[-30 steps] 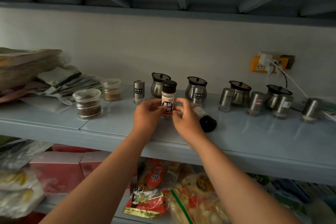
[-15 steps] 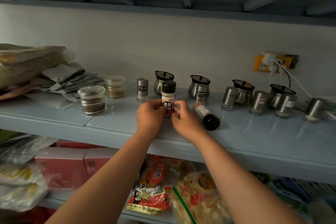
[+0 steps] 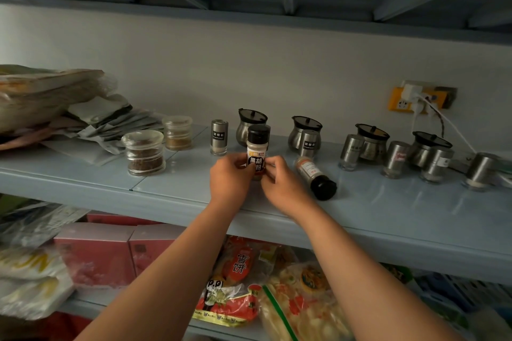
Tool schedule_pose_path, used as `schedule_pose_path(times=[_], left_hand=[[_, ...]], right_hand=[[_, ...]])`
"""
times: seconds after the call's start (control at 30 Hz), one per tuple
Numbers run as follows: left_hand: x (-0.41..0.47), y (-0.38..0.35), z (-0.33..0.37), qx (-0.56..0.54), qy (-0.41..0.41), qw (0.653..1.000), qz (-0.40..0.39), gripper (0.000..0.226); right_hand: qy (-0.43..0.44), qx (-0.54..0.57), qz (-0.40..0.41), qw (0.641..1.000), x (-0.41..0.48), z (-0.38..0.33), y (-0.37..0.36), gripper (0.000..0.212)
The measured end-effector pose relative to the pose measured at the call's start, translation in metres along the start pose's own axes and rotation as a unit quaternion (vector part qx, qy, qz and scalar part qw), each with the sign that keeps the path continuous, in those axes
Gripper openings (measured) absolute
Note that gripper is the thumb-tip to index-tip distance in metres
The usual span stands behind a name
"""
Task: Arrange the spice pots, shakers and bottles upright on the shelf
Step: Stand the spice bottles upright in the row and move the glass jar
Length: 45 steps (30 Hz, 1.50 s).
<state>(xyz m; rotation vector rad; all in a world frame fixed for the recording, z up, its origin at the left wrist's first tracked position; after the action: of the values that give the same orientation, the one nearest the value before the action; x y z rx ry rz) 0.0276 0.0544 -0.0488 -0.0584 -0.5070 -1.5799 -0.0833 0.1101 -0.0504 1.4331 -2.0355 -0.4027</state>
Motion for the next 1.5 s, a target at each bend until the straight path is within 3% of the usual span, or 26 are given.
schedule_pose_path(times=[0.17, 0.33, 0.4, 0.5, 0.57, 0.7, 0.8, 0.87, 0.97, 1.23, 1.37, 1.5], left_hand=[[-0.002, 0.000, 0.001, 0.004, 0.005, 1.000, 0.001, 0.027], [-0.004, 0.004, 0.000, -0.010, 0.012, 0.999, 0.035, 0.049], [-0.008, 0.010, 0.009, 0.008, -0.058, 0.995, 0.086, 0.038], [-0.021, 0.009, 0.034, 0.074, -0.237, 0.960, 0.127, 0.017], [-0.030, 0.001, 0.046, 0.096, -0.334, 0.930, 0.122, 0.019], [-0.039, -0.029, 0.061, 0.136, -0.404, 0.903, 0.056, 0.023], [-0.037, -0.059, 0.071, 0.152, -0.372, 0.915, -0.037, 0.036], [-0.031, -0.071, 0.077, 0.141, -0.313, 0.936, -0.080, 0.046], [-0.020, -0.084, 0.071, 0.167, -0.250, 0.946, -0.122, 0.054], [-0.024, -0.081, 0.060, 0.173, -0.235, 0.948, -0.129, 0.041], [-0.024, -0.084, 0.055, 0.176, -0.238, 0.945, -0.142, 0.051], [-0.022, -0.093, 0.050, 0.183, -0.244, 0.938, -0.165, 0.047]], right_hand=[[-0.002, -0.002, 0.016, 1.000, 0.002, 0.004, 0.002, 0.040], [0.008, 0.034, 0.050, 0.998, 0.001, 0.006, 0.004, 0.048], [0.039, 0.036, 0.113, 0.992, -0.003, -0.002, 0.013, 0.040], [0.143, 0.004, 0.213, 0.967, -0.014, -0.018, 0.027, 0.010], [0.190, -0.040, 0.231, 0.953, -0.022, -0.023, 0.034, 0.005], [0.218, -0.099, 0.271, 0.932, -0.032, -0.015, 0.064, 0.010], [0.204, -0.119, 0.325, 0.916, -0.035, -0.005, 0.094, 0.015], [0.174, -0.132, 0.325, 0.920, -0.036, 0.003, 0.103, 0.031], [0.103, -0.185, 0.266, 0.940, -0.035, 0.021, 0.099, 0.049], [0.012, -0.276, 0.159, 0.948, -0.027, 0.040, 0.087, 0.081], [-0.044, -0.275, 0.137, 0.951, -0.025, 0.051, 0.087, 0.076], [-0.038, -0.224, 0.167, 0.959, -0.025, 0.054, 0.092, 0.049]])
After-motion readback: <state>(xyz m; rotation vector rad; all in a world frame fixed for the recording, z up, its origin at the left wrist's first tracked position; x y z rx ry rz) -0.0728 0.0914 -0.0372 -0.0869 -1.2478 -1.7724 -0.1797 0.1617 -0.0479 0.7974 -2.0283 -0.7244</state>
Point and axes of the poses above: each hand's wrist, its own x-axis towards the middle knuckle, its own y-axis out of the back of the hand, z = x × y, the point moved 6 cm from there along x, towards the middle knuckle, and after that the axes turned 2 degrees about y, right-handed, at the moved point
